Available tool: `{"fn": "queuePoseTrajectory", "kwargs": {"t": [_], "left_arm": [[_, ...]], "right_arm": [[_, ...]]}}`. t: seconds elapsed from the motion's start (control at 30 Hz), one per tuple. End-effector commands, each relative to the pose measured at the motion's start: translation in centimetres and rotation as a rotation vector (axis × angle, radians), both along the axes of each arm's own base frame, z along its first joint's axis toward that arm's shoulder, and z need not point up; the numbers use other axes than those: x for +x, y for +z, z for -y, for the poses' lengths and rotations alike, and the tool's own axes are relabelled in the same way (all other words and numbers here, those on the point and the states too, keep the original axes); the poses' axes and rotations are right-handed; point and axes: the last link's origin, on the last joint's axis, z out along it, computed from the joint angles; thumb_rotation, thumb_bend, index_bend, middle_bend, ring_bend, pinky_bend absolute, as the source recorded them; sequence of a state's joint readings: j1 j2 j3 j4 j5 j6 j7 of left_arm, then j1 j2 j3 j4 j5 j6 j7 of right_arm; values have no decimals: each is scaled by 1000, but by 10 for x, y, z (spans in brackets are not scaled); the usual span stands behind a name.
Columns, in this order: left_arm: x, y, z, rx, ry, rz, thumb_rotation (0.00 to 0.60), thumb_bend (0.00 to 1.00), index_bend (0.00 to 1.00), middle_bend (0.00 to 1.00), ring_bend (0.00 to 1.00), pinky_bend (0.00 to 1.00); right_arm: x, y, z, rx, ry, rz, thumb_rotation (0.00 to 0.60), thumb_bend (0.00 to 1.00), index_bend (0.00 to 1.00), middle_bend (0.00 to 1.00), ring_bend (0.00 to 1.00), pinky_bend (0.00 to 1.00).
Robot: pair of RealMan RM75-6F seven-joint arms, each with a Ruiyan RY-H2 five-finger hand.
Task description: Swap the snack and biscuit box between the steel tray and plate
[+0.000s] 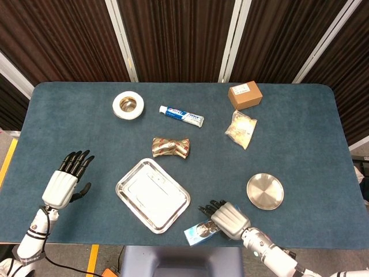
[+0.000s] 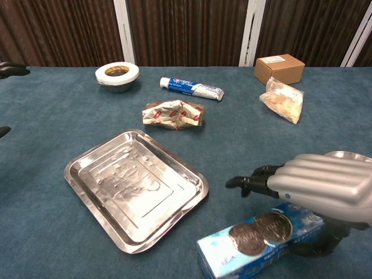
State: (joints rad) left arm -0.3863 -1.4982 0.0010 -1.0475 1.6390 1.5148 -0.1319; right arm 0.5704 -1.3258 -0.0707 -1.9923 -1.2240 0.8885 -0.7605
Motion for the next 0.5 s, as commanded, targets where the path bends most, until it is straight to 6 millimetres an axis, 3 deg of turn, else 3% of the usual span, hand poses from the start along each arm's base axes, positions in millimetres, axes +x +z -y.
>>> {"fn": "queuePoseTrajectory", "kwargs": {"t": [0.03, 0.17, 0.33, 0.43, 0.5], "left_arm": [[-1, 2, 0, 2, 4, 3, 600, 372, 0, 0, 0, 95], [-2, 5, 1, 5, 7, 7, 600, 372, 0, 0, 0, 95], [-4, 8, 1, 1, 14, 16, 600, 372, 0, 0, 0, 95], [-5, 9, 0, -2, 16, 29, 600, 371, 0, 0, 0, 95], [-6, 9, 0, -1, 20, 37, 600, 371, 0, 0, 0, 95]], "right_arm": [[-6, 8, 14, -12, -60, -4, 600, 322, 0, 75, 9, 255], [-4, 37, 29, -67, -151, 88, 600, 313, 0, 59, 0, 231], [8, 80, 69, -156, -265, 260, 600, 313, 0, 56, 0, 210], [21, 87, 103, -185, -280, 298, 600, 312, 0, 48, 0, 199], [31, 80, 125, -211, -276, 300, 600, 313, 0, 40, 0, 190]]}}
